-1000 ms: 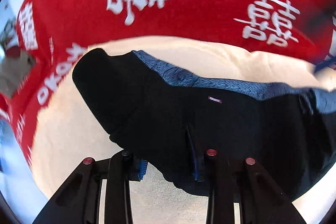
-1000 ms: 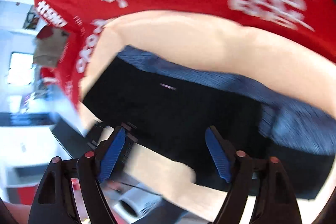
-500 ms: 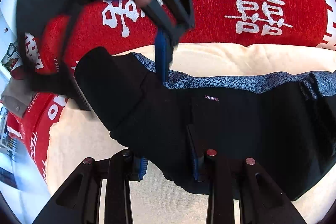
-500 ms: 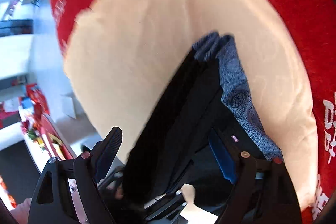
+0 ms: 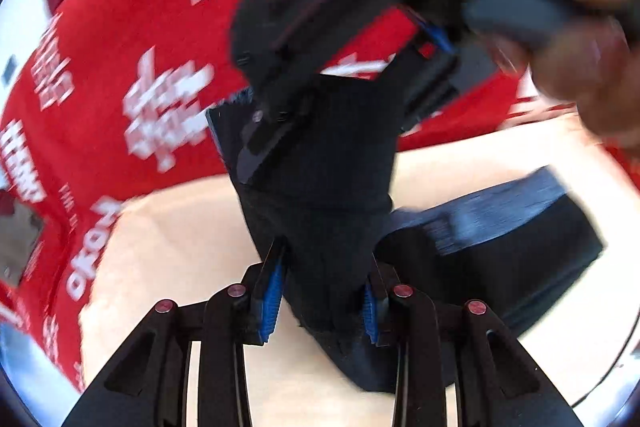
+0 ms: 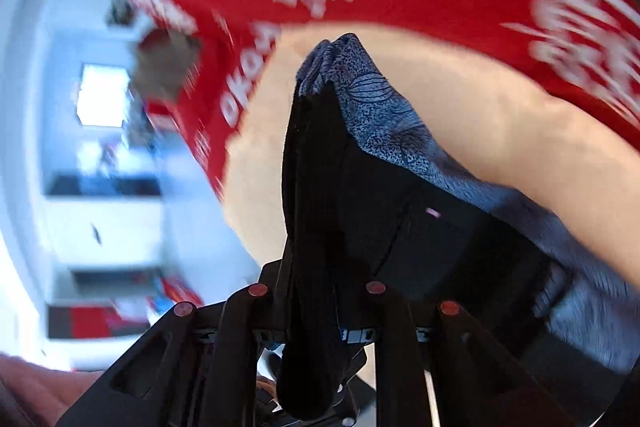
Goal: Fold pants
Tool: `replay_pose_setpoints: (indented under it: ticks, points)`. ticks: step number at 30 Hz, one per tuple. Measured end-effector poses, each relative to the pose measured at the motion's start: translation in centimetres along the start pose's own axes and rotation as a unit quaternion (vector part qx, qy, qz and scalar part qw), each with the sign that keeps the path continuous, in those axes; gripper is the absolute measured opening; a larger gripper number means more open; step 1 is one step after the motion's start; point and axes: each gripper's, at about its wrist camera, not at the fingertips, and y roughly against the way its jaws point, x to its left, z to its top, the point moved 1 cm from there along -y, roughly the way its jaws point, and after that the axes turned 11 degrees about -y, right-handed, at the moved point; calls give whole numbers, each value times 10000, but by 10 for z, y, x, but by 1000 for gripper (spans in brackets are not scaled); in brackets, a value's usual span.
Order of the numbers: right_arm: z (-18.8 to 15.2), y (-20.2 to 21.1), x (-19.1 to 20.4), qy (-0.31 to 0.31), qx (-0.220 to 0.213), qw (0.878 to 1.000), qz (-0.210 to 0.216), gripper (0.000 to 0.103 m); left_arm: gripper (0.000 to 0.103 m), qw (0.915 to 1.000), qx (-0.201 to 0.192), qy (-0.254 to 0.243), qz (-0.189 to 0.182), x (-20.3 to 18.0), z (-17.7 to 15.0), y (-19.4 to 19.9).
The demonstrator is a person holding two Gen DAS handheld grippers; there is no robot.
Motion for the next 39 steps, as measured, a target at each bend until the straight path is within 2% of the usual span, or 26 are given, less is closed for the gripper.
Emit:
replay_pose_setpoints:
  ticks: [3, 9, 11, 14, 18, 19, 21, 23, 24, 25, 28, 30, 34, 36, 39]
  points:
    - [-32, 64, -46, -373, -586, 9971, 303, 18, 34, 9983, -111, -383, -415, -48, 30, 12]
    - [-92, 147, -154, -1165, -1392, 9811, 674, 21, 34, 9873, -198, -1210, -1009, -158, 62, 13]
    - [-100, 154, -187, -1320, -1473, 9785, 590, 21, 34, 9832, -83, -1412, -1152, -188, 64, 2]
    - [-115, 151, -245, -1753, -1426, 9725, 569, 21, 34, 9777, 293, -1659, -1257, -226, 57, -20]
    - [-124, 124, -298, -2074, -1269, 9684, 548, 22, 34, 9698, 712, -2031, -1148, -257, 34, -46]
    - [-125, 116, -303, -2069, -1213, 9695, 500, 22, 39, 9675, 796, -2139, -1088, -262, 31, -50]
    - [-126, 109, -308, -2064, -1169, 9701, 518, 25, 45, 9659, 890, -2196, -1047, -261, 26, -52]
    - [-129, 107, -312, -2100, -1179, 9686, 621, 25, 52, 9665, 996, -2018, -1238, -250, 24, -48]
    - [-129, 106, -311, -2074, -1186, 9693, 588, 25, 65, 9671, 1081, -1924, -1267, -247, 24, -47]
    - [-130, 107, -311, -2033, -1178, 9705, 534, 25, 71, 9689, 1177, -1754, -1287, -239, 25, -45]
    - [-135, 112, -304, -1857, -1172, 9753, 235, 27, 71, 9709, 1349, -1340, -1455, -222, 24, -35]
    - [-140, 115, -296, -1657, -1178, 9791, -57, 29, 71, 9738, 1439, -1036, -1427, -208, 22, -27]
    - [-151, 118, -288, -1470, -1183, 9814, -349, 32, 71, 9808, 1573, -593, -990, -179, 19, -23]
    - [-154, 123, -287, -1454, -1212, 9808, -476, 32, 71, 9814, 1697, -295, -852, -163, 19, -28]
    - [-158, 139, -284, -1316, -1367, 9762, -1047, 32, 71, 9794, 1866, 336, -695, -134, 17, -35]
